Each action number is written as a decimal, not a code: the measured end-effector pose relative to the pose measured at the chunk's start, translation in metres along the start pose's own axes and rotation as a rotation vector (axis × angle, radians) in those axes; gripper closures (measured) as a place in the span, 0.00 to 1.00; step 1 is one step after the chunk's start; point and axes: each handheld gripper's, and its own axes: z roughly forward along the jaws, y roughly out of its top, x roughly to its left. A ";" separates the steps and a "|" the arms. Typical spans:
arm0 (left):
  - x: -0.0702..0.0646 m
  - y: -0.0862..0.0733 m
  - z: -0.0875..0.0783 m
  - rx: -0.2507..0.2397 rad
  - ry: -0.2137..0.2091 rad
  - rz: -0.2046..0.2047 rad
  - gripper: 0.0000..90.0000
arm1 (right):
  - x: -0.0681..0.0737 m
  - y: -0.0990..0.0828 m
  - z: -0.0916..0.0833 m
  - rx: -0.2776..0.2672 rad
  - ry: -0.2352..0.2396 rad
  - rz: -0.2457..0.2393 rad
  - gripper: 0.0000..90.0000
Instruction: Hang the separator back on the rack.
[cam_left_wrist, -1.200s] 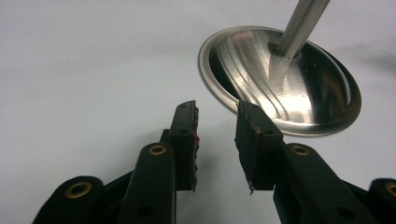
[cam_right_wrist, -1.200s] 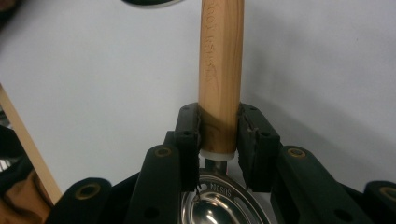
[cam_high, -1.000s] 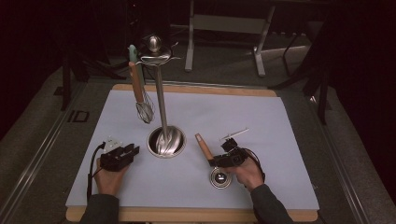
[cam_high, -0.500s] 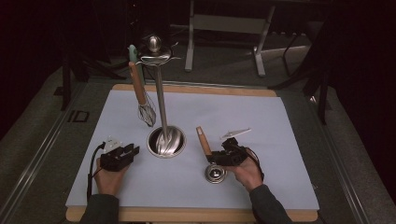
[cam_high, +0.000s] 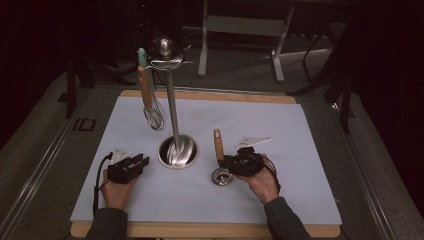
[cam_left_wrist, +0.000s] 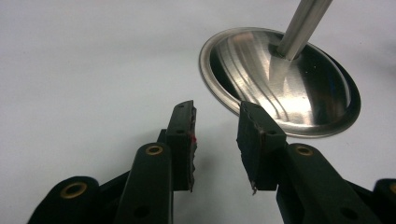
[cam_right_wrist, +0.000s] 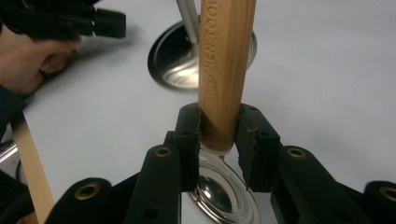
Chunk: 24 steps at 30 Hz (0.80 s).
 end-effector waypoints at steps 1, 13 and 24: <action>0.000 0.000 0.000 0.000 0.000 0.001 0.74 | 0.001 0.002 -0.001 -0.008 -0.002 -0.004 0.79; 0.000 0.000 0.000 0.002 0.000 0.000 0.74 | 0.009 0.014 -0.006 -0.079 -0.009 -0.040 0.79; 0.000 0.000 0.000 0.004 0.000 0.001 0.74 | 0.010 0.019 -0.008 -0.114 -0.010 -0.049 0.79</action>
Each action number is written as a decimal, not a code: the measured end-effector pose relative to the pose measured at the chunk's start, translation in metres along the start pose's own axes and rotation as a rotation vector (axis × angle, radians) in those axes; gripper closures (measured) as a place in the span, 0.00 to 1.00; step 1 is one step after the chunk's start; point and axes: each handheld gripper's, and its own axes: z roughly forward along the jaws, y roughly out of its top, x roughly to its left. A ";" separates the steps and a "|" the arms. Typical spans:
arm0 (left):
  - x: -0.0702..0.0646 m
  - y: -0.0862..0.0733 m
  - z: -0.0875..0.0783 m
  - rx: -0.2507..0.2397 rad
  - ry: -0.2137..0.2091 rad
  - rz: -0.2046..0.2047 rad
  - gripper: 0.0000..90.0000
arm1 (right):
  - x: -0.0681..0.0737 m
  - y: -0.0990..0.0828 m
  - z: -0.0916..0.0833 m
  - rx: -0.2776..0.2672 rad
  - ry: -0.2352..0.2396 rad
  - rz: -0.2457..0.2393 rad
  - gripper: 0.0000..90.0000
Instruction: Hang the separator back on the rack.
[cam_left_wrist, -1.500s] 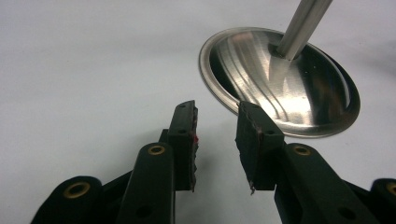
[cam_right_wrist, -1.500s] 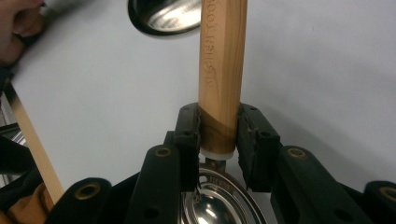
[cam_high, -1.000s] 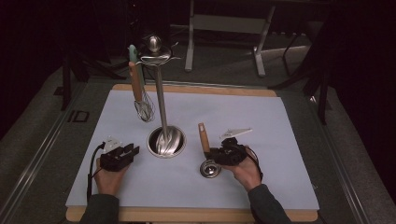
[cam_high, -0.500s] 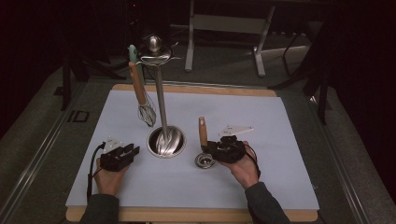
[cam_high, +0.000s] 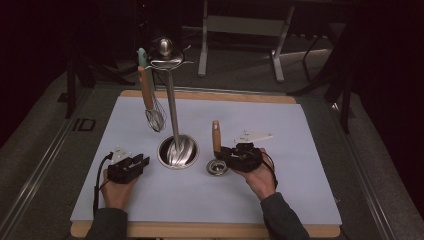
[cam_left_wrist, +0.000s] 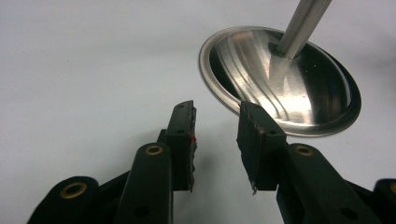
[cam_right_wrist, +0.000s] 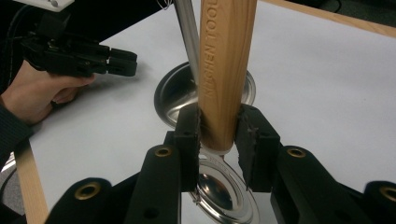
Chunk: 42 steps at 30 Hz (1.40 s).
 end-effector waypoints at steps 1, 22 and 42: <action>0.000 0.000 0.000 0.000 0.000 0.001 0.74 | 0.000 0.000 0.000 -0.002 0.000 -0.002 0.79; -0.001 0.000 0.000 0.003 0.003 0.008 0.74 | 0.005 0.007 -0.007 -0.052 0.005 -0.045 0.79; -0.001 0.000 0.000 0.002 0.004 0.010 0.74 | 0.013 0.021 -0.009 -0.070 0.010 -0.084 0.79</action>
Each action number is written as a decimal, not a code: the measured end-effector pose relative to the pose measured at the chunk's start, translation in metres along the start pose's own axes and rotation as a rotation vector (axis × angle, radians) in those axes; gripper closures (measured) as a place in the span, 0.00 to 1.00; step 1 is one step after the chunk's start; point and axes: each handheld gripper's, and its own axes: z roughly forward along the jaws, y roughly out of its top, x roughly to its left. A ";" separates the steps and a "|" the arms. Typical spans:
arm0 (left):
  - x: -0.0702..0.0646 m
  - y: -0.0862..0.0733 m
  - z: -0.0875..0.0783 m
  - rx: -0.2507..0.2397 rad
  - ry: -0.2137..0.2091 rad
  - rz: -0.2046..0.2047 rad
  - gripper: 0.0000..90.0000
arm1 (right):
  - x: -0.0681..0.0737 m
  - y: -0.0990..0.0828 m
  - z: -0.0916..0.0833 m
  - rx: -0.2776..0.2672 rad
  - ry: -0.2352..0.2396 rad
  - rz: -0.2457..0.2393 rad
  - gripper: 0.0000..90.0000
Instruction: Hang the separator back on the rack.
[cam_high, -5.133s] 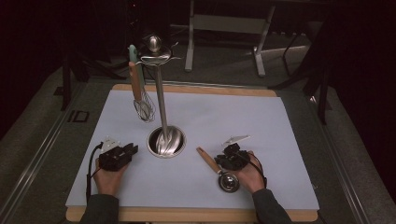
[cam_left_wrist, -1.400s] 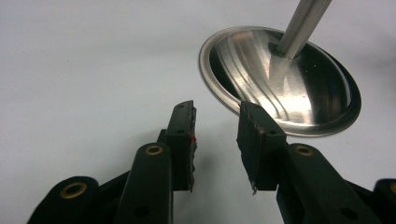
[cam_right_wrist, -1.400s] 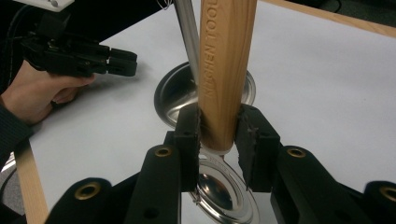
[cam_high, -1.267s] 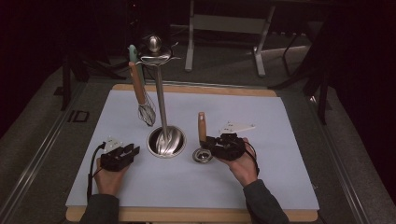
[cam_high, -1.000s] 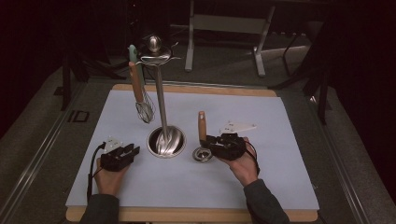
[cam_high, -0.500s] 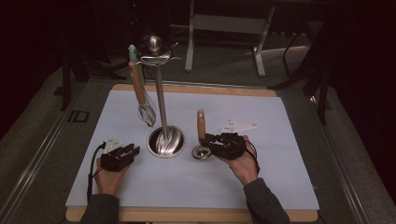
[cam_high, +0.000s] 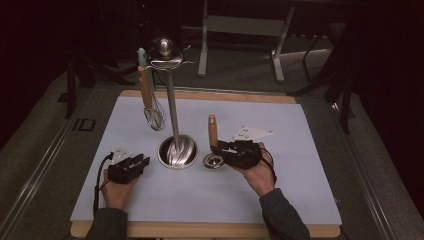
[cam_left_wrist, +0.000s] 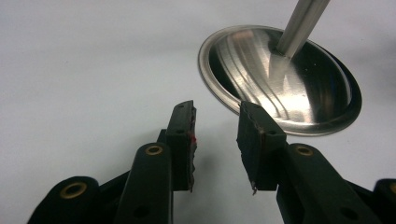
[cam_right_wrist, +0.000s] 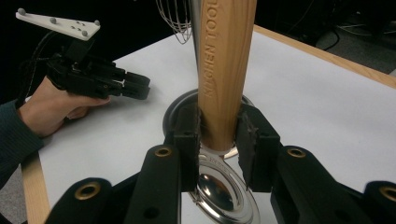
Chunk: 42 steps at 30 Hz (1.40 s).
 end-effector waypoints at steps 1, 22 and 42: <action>0.000 0.000 0.000 0.000 0.000 -0.001 0.74 | 0.001 0.001 0.000 -0.002 0.000 -0.005 0.79; 0.000 0.000 0.000 -0.001 -0.001 -0.002 0.74 | 0.007 0.021 -0.003 -0.015 -0.004 -0.053 0.79; -0.001 0.000 0.000 0.004 0.001 0.005 0.74 | 0.013 0.039 -0.008 -0.044 0.004 -0.076 0.79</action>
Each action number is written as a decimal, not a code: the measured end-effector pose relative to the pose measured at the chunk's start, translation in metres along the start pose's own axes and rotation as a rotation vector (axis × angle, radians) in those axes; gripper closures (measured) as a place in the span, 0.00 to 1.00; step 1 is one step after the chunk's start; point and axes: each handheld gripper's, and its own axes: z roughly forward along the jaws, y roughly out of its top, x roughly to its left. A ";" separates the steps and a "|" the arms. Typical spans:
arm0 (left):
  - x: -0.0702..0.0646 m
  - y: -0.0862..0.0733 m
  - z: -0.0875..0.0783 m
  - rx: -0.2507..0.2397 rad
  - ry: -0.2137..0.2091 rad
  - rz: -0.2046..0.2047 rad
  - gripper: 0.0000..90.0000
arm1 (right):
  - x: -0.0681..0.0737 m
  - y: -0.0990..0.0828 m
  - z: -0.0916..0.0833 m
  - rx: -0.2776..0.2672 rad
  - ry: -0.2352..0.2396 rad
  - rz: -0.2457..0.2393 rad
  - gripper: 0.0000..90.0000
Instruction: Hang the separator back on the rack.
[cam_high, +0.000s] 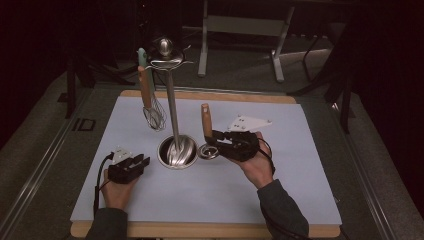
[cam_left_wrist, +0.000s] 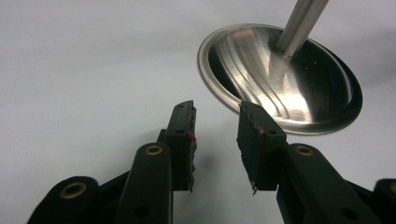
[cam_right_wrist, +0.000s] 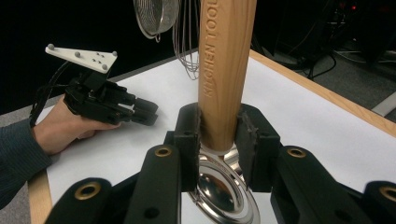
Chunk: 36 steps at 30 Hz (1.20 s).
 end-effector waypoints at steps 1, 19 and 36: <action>0.000 0.000 0.000 -0.001 0.001 0.000 0.74 | 0.000 0.001 0.000 -0.001 0.001 -0.001 0.79; 0.000 0.000 0.000 0.002 -0.001 0.002 0.74 | 0.007 0.017 -0.001 -0.016 0.007 -0.028 0.79; 0.000 0.000 0.000 0.003 -0.001 0.000 0.74 | 0.015 0.032 0.001 -0.021 0.020 -0.063 0.79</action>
